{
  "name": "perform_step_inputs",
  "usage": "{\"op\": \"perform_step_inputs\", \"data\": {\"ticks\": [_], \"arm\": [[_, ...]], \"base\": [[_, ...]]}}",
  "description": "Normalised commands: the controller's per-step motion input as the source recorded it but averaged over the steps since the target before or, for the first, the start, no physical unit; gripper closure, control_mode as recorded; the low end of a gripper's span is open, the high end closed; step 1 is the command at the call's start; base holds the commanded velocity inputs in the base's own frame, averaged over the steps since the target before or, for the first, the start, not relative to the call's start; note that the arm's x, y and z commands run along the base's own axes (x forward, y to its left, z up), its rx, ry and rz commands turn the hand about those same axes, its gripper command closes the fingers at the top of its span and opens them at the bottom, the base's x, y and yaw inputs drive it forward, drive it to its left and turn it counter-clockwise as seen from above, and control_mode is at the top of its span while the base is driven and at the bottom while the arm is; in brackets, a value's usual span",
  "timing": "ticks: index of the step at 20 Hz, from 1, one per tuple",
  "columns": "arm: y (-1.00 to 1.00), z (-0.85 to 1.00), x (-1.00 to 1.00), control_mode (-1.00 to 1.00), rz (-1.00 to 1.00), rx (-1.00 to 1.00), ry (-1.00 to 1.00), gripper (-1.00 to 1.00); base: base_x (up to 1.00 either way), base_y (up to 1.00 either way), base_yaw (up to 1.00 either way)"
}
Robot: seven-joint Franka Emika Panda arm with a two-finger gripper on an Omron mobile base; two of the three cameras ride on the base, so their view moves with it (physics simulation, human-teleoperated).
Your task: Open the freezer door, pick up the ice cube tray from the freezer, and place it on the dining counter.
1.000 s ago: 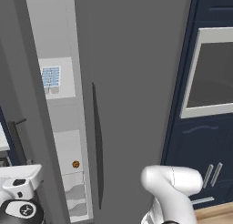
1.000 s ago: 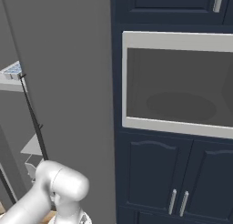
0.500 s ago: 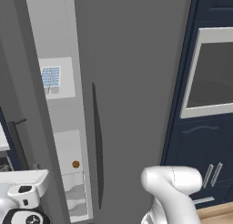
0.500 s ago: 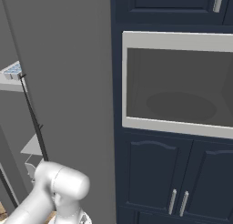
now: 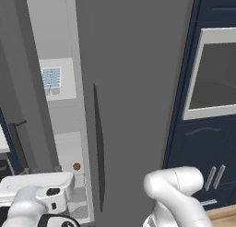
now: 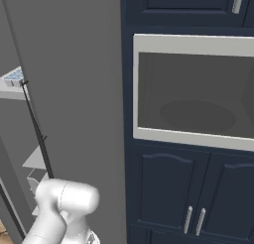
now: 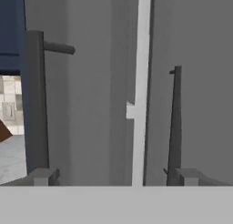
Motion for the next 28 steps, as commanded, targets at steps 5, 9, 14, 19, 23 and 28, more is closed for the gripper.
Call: {"op": "perform_step_inputs", "data": {"ticks": [5, 9, 14, 19, 23, 28], "arm": [[-0.51, 0.30, 0.00, -1.00, 0.08, 0.07, 0.00, -1.00], [-0.49, 0.35, -0.01, -1.00, 0.14, 0.08, 0.00, -1.00], [-0.41, 0.23, -0.09, -1.00, 0.22, 0.03, 0.00, -1.00], [-0.40, 0.13, 0.00, -1.00, 0.25, 0.01, 0.00, -1.00], [-0.43, 0.04, 0.00, -1.00, 0.38, 0.00, 0.00, -1.00], [-0.26, 0.03, 0.00, -1.00, 0.33, 0.00, 0.00, -1.00]], "base": [[0.00, 0.00, 0.00], [0.00, 0.00, 0.00], [0.00, 0.00, 0.00], [0.00, 0.00, 0.00], [0.00, 0.00, 0.00], [0.00, 0.00, 0.00]]}}
